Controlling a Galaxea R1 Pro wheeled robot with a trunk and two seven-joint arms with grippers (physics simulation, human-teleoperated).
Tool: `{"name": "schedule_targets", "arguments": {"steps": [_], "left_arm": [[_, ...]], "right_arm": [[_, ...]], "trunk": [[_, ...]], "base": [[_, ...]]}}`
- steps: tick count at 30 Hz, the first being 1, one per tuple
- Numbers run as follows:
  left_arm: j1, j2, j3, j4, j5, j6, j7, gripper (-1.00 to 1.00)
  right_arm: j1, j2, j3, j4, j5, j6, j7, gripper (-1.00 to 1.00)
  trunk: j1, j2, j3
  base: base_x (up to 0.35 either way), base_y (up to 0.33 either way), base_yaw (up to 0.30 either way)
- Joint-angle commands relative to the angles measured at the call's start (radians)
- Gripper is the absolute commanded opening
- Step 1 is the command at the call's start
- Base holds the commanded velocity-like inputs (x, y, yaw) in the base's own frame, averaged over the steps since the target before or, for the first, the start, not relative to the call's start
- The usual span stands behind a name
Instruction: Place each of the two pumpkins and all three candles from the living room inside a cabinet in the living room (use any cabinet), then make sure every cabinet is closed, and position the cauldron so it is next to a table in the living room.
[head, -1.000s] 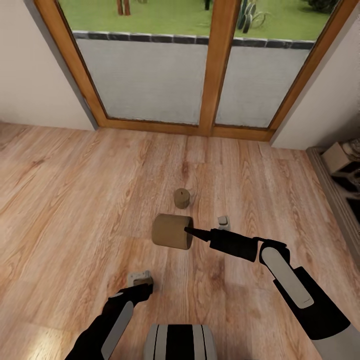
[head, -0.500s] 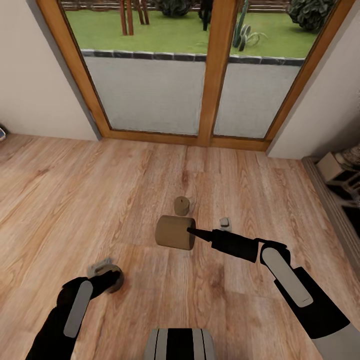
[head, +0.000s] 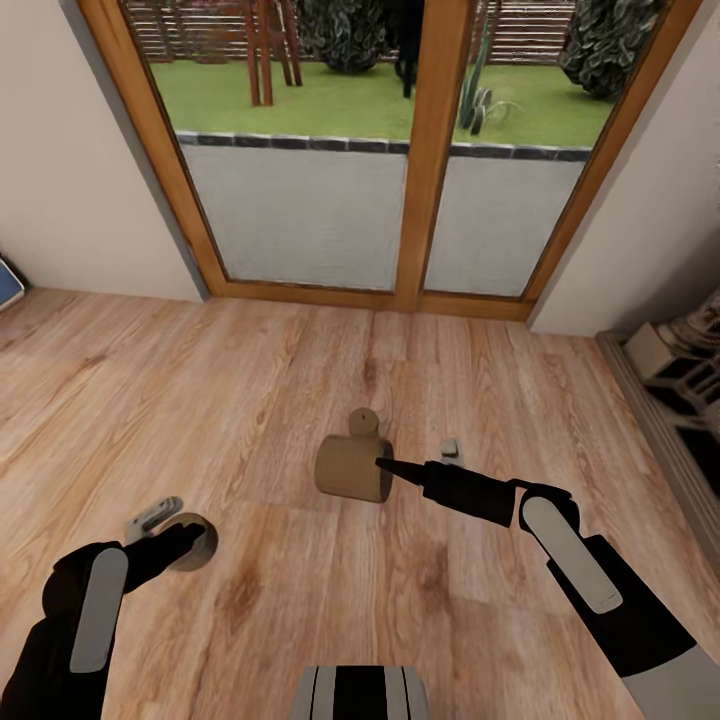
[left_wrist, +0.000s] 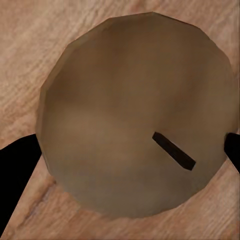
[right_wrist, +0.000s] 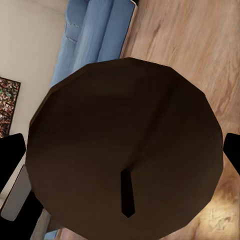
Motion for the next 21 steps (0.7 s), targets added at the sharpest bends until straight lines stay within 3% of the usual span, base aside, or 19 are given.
{"name": "schedule_targets", "arguments": {"steps": [1, 3, 4, 6, 8, 9, 11, 12, 15, 17, 19, 21], "left_arm": [[0.0, -0.001, 0.005, -0.004, 0.013, 0.004, 0.008, -1.0], [0.002, 0.0, 0.033, -0.021, 0.061, 0.007, 0.008, -1.0], [0.005, 0.008, 0.051, -0.027, 0.12, 0.008, 0.008, -1.0], [0.016, 0.063, 0.064, -0.031, 0.24, 0.009, 0.008, -1.0], [0.044, 0.123, 0.067, -0.032, 0.388, 0.009, 0.008, -1.0], [0.067, 0.168, 0.067, -0.033, 0.513, 0.009, 0.008, -1.0], [0.1, 0.232, 0.062, -0.033, 0.683, 0.008, 0.008, -1.0], [0.124, 0.277, 0.06, -0.033, 0.795, 0.008, 0.008, -1.0], [0.164, 0.347, 0.058, -0.032, 0.976, 0.007, 0.008, -1.0], [0.175, 0.365, 0.056, -0.032, 1.033, 0.006, 0.008, -1.0], [0.18, 0.373, 0.04, -0.032, 1.058, 0.006, 0.008, -1.0], [0.181, 0.373, 0.037, -0.032, 1.06, 0.006, 0.008, -1.0]], "right_arm": [[-0.001, -0.001, 0.001, 0.003, -0.002, 0.003, 0.002, -1.0], [-0.001, 0.002, 0.0, 0.022, -0.002, 0.002, 0.002, -1.0], [-0.001, 0.004, 0.0, 0.035, -0.002, 0.002, 0.003, -1.0], [-0.001, 0.006, -0.001, 0.049, -0.002, 0.002, 0.003, -1.0], [-0.001, 0.007, -0.001, 0.054, -0.002, 0.002, 0.001, -1.0], [-0.001, 0.008, -0.001, 0.056, -0.002, 0.002, 0.0, -1.0], [-0.001, 0.008, -0.001, 0.057, -0.002, 0.002, -0.001, -1.0], [-0.001, 0.008, -0.001, 0.057, -0.002, 0.002, -0.002, -1.0], [-0.001, 0.009, -0.001, 0.057, -0.002, 0.002, -0.002, -1.0], [-0.001, 0.009, -0.002, 0.057, -0.002, 0.002, -0.002, -1.0], [-0.001, 0.007, -0.002, 0.058, -0.002, 0.001, -0.002, -1.0], [-0.001, 0.007, -0.002, 0.059, -0.002, 0.001, -0.002, -1.0]], "trunk": [[-0.003, 0.005, 0.003], [-0.011, 0.019, 0.009], [-0.015, 0.026, 0.012], [-0.022, 0.04, 0.018], [-0.03, 0.054, 0.025], [-0.034, 0.061, 0.028], [-0.042, 0.075, 0.034], [-0.045, 0.082, 0.037], [-0.057, 0.103, 0.047], [-0.065, 0.117, 0.053], [-0.072, 0.131, 0.059], [-0.08, 0.145, 0.065]], "base": [[0.0, 0.0, 0.0], [0.0, 0.0, 0.0], [0.0, 0.0, 0.0], [0.0, 0.0, 0.0], [0.0, 0.0, 0.0], [0.0, 0.0, 0.0], [0.0, 0.0, 0.0], [0.0, 0.0, 0.0], [0.0, 0.0, 0.0], [0.0, 0.0, 0.0], [0.0, 0.0, 0.0], [0.0, 0.0, 0.0]]}}
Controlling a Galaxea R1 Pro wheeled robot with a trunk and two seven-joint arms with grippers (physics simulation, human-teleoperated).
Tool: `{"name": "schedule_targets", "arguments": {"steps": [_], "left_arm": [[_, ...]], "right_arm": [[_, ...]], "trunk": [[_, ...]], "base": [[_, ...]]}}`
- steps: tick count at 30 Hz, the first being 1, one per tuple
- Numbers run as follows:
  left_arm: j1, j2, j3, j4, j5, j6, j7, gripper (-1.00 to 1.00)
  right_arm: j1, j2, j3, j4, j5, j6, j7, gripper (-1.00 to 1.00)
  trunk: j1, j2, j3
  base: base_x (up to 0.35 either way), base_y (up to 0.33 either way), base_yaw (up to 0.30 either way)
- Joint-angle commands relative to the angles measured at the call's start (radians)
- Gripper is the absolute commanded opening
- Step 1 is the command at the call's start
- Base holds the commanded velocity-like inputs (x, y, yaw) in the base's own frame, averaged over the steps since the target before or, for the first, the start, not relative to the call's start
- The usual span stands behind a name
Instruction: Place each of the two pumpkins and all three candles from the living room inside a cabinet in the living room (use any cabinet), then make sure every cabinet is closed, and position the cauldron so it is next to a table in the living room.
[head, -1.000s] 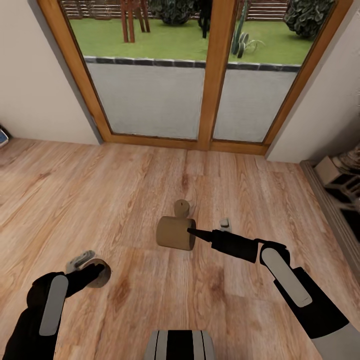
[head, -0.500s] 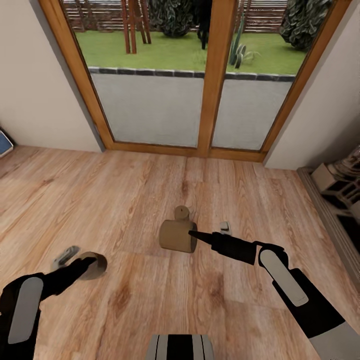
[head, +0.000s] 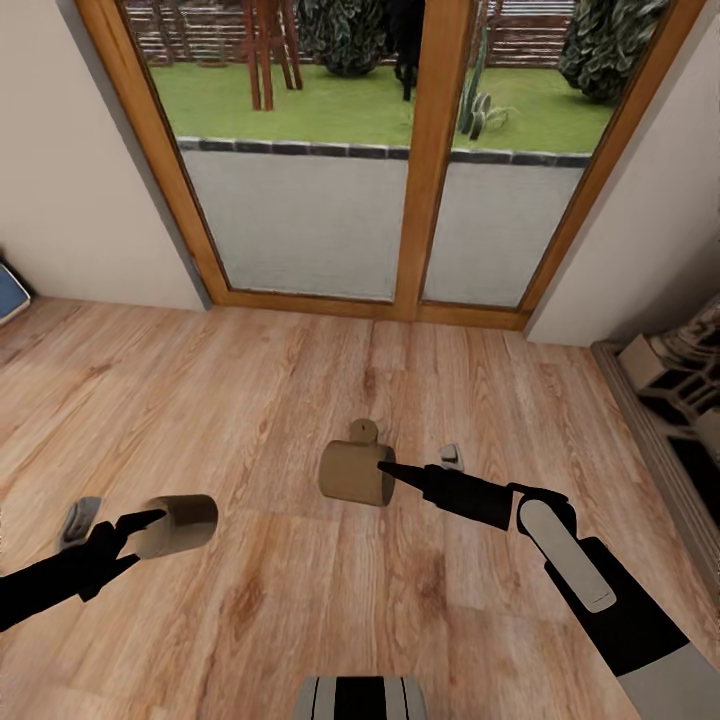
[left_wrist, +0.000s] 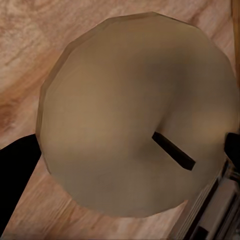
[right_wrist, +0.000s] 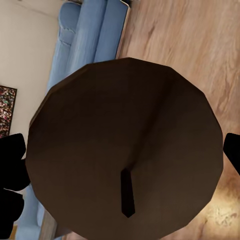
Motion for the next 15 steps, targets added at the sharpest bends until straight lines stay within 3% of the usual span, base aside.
{"name": "schedule_targets", "arguments": {"steps": [1, 5, 15], "left_arm": [[0.0, 0.0, 0.001, -0.001, 0.011, 0.003, 0.01, -1.0], [0.0, -0.001, 0.0, 0.0, 0.012, 0.003, 0.01, -1.0], [0.0, 0.0, 0.001, 0.002, 0.013, 0.003, 0.01, -1.0]], "right_arm": [[-0.001, -0.001, 0.001, 0.0, -0.001, 0.002, 0.002, -1.0], [-0.001, -0.001, 0.001, 0.0, -0.001, 0.002, 0.001, -1.0], [-0.001, -0.001, 0.001, 0.001, -0.001, 0.002, 0.002, -1.0]], "trunk": [[-0.004, 0.007, 0.003], [-0.019, 0.035, 0.015], [-0.058, 0.105, 0.046]], "base": [[0.0, 0.0, 0.0], [-0.122, 0.0, 0.0], [-0.321, 0.0, 0.0]]}}
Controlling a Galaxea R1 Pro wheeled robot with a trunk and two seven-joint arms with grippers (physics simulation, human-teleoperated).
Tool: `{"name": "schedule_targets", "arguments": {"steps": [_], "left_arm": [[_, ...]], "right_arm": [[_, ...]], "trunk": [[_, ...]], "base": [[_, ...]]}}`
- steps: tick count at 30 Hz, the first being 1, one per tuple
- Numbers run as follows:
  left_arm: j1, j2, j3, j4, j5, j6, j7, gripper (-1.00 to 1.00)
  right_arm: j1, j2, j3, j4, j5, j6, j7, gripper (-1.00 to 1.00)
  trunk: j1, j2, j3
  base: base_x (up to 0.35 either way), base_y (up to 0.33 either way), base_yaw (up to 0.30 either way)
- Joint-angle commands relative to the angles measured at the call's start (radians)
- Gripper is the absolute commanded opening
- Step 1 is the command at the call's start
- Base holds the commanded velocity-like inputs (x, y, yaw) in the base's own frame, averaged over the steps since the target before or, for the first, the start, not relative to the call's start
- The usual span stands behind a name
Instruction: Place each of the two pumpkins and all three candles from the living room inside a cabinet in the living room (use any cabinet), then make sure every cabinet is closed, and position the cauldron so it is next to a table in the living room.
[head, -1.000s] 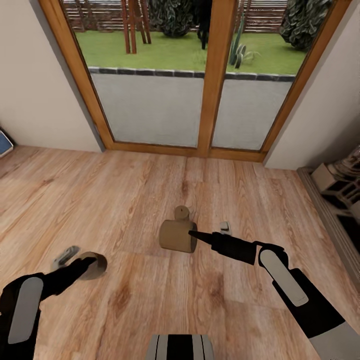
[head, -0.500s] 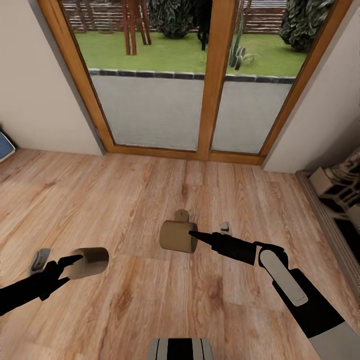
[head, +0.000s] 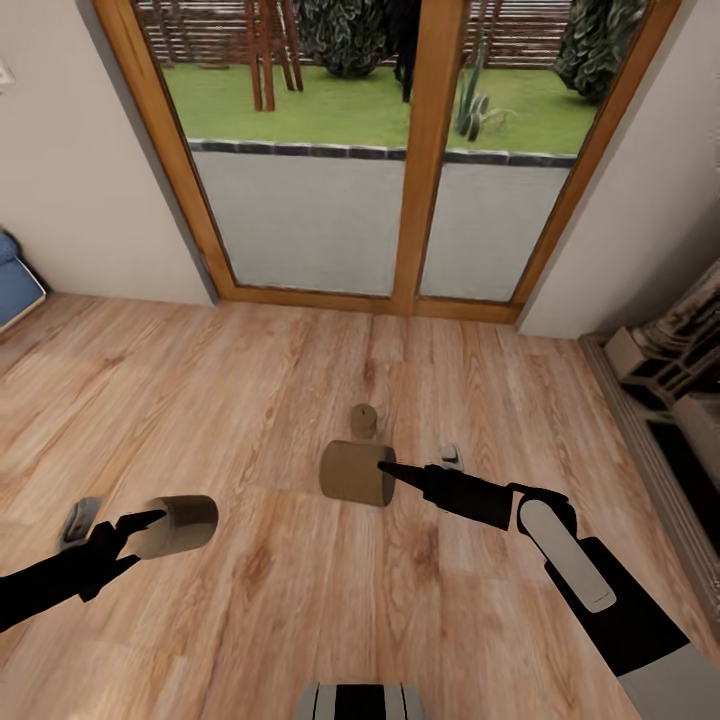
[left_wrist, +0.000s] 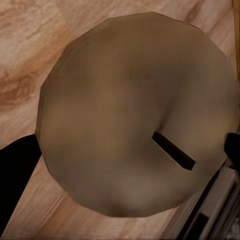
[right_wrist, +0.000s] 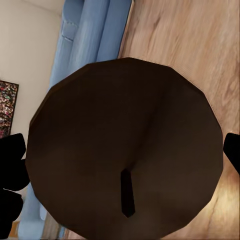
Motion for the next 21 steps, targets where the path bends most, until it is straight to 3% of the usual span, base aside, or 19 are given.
{"name": "schedule_targets", "arguments": {"steps": [1, 7, 10, 21], "left_arm": [[-0.001, 0.0, 0.001, 0.0, 0.013, 0.003, 0.01, -1.0], [0.001, 0.001, 0.002, 0.002, 0.03, 0.003, 0.01, -1.0], [0.002, 0.003, 0.003, 0.003, 0.045, 0.003, 0.01, -1.0], [0.004, 0.003, 0.006, 0.006, 0.048, 0.003, 0.01, -1.0]], "right_arm": [[-0.001, -0.001, 0.001, 0.0, -0.005, 0.003, 0.002, -1.0], [-0.001, 0.0, 0.001, 0.001, -0.006, 0.0, 0.004, -1.0], [-0.001, 0.0, 0.001, 0.001, -0.006, 0.0, 0.004, -1.0], [-0.001, 0.0, 0.001, 0.001, -0.006, 0.0, 0.006, -1.0]], "trunk": [[-0.005, 0.007, 0.003], [-0.02, 0.035, 0.02], [-0.02, 0.035, 0.024], [-0.02, 0.035, 0.037]], "base": [[-0.333, 0.0, 0.0], [-0.254, 0.0, -0.131], [-0.036, 0.0, -0.196], [-0.002, 0.0, -0.2]]}}
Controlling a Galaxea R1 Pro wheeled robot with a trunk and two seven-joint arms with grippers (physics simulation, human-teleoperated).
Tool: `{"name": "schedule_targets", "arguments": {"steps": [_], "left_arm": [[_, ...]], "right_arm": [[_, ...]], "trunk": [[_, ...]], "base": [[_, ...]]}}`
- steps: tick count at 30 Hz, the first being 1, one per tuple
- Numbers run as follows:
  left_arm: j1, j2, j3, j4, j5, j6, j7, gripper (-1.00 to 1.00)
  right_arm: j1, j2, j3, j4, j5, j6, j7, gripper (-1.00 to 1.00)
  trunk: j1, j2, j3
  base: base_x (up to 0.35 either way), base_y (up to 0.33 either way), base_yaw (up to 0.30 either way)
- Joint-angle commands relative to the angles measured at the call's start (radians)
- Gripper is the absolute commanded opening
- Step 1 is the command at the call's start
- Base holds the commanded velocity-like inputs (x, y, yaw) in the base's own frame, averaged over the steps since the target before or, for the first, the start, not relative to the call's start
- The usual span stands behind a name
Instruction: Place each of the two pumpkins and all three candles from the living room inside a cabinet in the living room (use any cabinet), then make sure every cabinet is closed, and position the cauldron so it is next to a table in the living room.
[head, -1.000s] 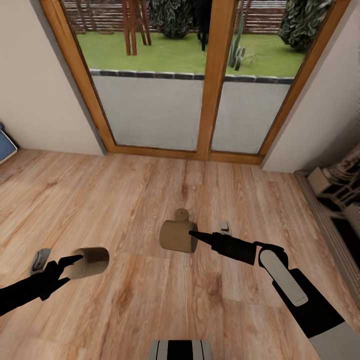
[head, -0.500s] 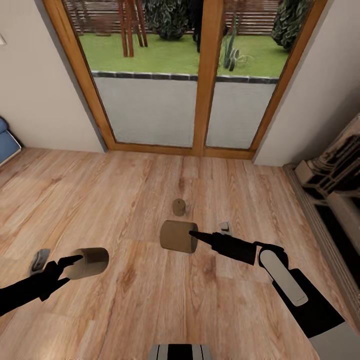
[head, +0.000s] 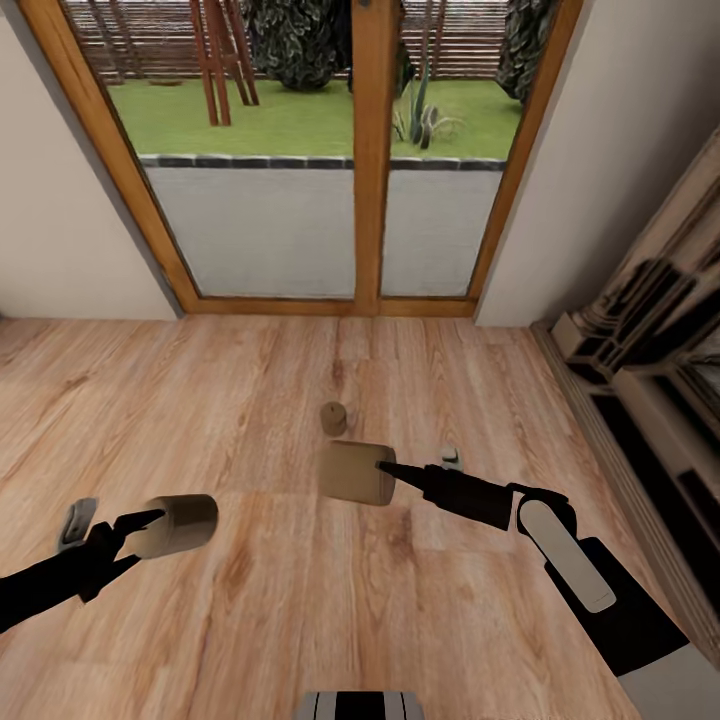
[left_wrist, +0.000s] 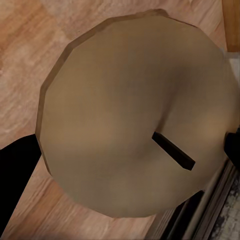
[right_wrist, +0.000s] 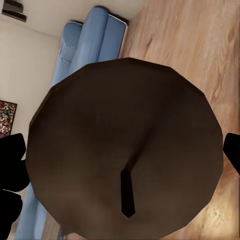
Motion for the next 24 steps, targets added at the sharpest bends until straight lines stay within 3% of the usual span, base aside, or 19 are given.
{"name": "schedule_targets", "arguments": {"steps": [1, 13, 24], "left_arm": [[0.0, 0.0, 0.002, -0.001, 0.011, 0.003, 0.01, -1.0], [0.018, 0.0, 0.011, 0.002, 0.011, 0.003, 0.01, -1.0], [0.02, 0.0, 0.011, 0.002, 0.012, 0.002, 0.01, -1.0]], "right_arm": [[-0.001, 0.0, 0.001, 0.0, -0.009, 0.004, 0.002, -1.0], [-0.001, 0.0, 0.001, 0.0, -0.009, 0.004, 0.002, -1.0], [-0.001, 0.0, 0.002, 0.0, -0.009, 0.004, 0.002, -1.0]], "trunk": [[0.0, 0.0, 0.001], [0.0, 0.0, 0.015], [0.0, 0.0, 0.029]], "base": [[0.0, 0.0, -0.2], [-0.027, 0.006, -0.2], [-0.142, 0.167, -0.2]]}}
